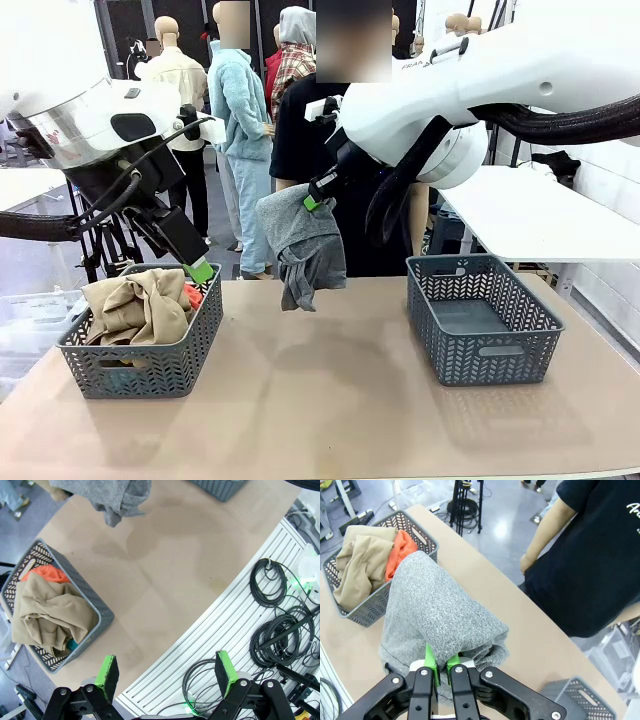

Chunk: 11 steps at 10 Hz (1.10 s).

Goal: Sort the tops and bottoms.
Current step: Sort the clothes according to human instructions.

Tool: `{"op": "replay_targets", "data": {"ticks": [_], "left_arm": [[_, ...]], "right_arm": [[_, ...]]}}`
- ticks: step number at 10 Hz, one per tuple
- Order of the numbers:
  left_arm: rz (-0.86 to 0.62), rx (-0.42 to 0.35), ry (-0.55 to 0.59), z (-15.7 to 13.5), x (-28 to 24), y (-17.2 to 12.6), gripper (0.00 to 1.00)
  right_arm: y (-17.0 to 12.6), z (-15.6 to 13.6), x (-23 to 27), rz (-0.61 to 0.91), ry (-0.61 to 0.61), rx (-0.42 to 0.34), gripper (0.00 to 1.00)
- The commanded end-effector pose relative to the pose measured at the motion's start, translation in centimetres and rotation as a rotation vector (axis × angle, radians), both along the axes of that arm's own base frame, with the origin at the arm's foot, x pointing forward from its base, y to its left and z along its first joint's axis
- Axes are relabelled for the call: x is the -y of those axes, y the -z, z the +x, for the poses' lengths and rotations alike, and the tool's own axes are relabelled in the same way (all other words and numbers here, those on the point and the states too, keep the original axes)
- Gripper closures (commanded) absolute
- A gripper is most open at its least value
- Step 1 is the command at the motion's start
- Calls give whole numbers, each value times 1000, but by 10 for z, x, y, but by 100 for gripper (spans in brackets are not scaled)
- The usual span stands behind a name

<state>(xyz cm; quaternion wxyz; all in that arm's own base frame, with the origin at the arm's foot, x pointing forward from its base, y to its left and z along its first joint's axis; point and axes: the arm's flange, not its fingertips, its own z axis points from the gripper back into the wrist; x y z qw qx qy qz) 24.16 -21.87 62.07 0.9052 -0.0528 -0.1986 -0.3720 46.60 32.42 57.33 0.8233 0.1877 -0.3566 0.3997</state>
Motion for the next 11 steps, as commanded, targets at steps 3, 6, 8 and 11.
{"op": "replay_targets", "data": {"ticks": [3, 6, 8, 11], "left_arm": [[0, -5, 17, 0, -1, -2, 0], [0, -5, 17, 0, -1, -2, 0], [0, -5, 17, 0, -1, -2, 0], [0, -5, 17, 0, -1, -2, 0]], "right_arm": [[-4, 3, -4, 2, 13, -2, 100], [-4, 3, -4, 2, 13, -2, 100], [-4, 3, -4, 2, 13, -2, 100], [-4, 3, -4, 2, 13, -2, 100]]}}
